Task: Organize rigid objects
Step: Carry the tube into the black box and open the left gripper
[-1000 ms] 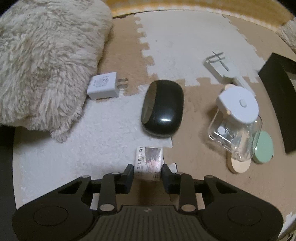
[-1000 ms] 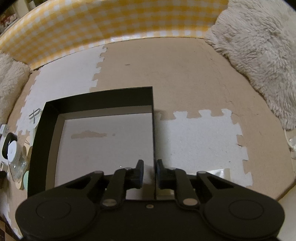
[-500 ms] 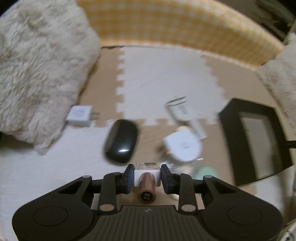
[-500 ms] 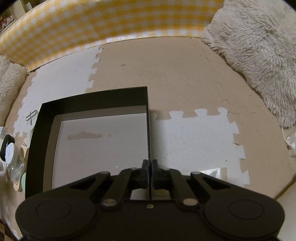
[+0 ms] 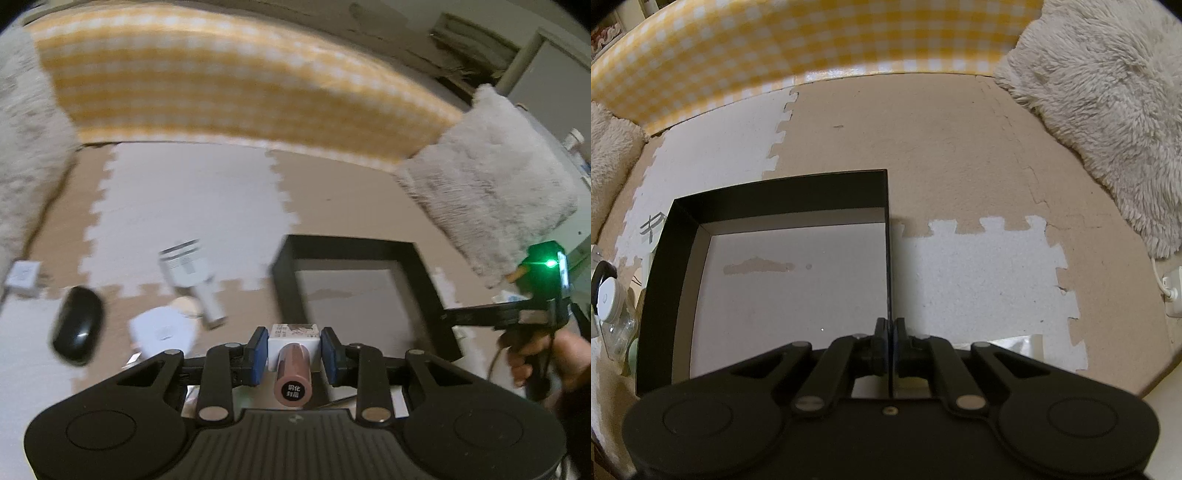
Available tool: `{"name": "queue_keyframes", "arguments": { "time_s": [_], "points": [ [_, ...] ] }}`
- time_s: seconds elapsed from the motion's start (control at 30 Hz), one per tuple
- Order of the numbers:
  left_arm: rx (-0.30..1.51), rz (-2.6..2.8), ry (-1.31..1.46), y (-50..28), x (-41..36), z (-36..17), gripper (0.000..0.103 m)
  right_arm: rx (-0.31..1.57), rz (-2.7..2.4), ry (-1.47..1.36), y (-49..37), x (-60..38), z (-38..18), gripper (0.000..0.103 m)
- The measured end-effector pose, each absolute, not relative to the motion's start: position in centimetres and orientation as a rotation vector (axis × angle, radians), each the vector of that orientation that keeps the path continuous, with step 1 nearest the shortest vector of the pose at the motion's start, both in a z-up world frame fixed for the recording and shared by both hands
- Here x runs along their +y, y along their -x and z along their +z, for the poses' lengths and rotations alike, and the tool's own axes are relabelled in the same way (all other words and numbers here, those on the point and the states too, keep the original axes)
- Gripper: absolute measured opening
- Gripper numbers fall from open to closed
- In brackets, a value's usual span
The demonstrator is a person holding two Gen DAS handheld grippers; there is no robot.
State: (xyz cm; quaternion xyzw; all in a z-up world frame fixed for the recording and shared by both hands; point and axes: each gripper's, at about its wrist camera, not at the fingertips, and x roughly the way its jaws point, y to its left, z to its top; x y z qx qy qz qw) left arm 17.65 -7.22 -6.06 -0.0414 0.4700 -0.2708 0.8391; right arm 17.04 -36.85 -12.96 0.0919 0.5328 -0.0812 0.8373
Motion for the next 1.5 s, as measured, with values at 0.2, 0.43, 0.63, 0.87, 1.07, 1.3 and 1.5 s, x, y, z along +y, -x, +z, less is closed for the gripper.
{"name": "queue_keyframes", "arguments": {
  "time_s": [0.2, 0.43, 0.63, 0.87, 1.07, 1.3, 1.5],
  "points": [
    [1.013, -0.591, 0.057, -17.6, -12.5, -7.8, 0.032, 1.128, -0.171, -0.192, -17.0, -36.8, -12.9, 0.003],
    [0.918, -0.544, -0.143, -16.6, -16.7, -10.4, 0.032, 1.125, -0.171, -0.198, -17.0, -36.8, -13.0, 0.003],
    [0.871, -0.516, -0.215, -16.7, -17.6, -11.6, 0.033, 1.127, -0.17, -0.202, -17.0, -36.9, -13.1, 0.003],
    [0.92, -0.566, -0.218, -15.7, -17.2, -10.8, 0.056, 1.136, -0.162, -0.205, -17.1, -37.0, -13.3, 0.004],
    [0.943, -0.589, -0.237, -14.3, -16.9, -10.0, 0.078, 1.136, -0.16, -0.207, -17.0, -37.1, -13.3, 0.004],
    [0.972, -0.608, -0.228, -13.5, -16.1, -9.4, 0.094, 1.129, -0.169, -0.201, -16.9, -37.0, -13.4, 0.005],
    [0.976, -0.602, -0.211, -13.3, -15.6, -8.9, 0.098, 1.156, -0.162, -0.188, -17.0, -36.9, -13.7, 0.005]
  ]
}}
